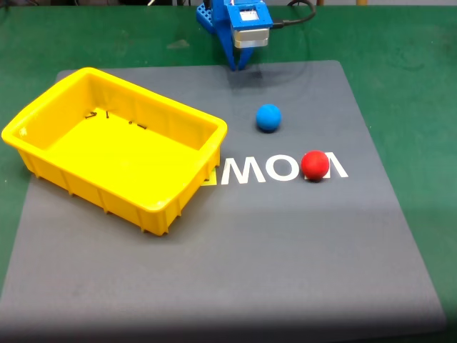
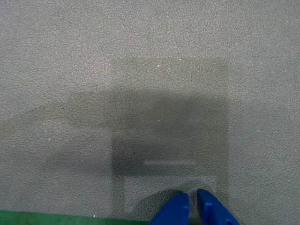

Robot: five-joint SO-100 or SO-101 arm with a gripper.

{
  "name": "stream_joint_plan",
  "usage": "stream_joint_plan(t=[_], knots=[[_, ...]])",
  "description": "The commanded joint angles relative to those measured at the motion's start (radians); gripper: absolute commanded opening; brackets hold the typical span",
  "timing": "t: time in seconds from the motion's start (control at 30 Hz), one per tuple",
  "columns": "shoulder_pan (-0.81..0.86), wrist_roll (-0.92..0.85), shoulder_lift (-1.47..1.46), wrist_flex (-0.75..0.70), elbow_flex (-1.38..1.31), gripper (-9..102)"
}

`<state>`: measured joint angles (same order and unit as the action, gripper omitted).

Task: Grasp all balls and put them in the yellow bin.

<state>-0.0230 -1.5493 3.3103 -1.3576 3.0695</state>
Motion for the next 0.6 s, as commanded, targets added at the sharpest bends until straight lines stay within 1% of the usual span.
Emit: stream_joint_plan(t=[0.0,0.57], knots=[[0.005,-0.029,0.014,-0.006,0.031,0],[0.005,-0.015,0.014,-0.002,0.031,0]])
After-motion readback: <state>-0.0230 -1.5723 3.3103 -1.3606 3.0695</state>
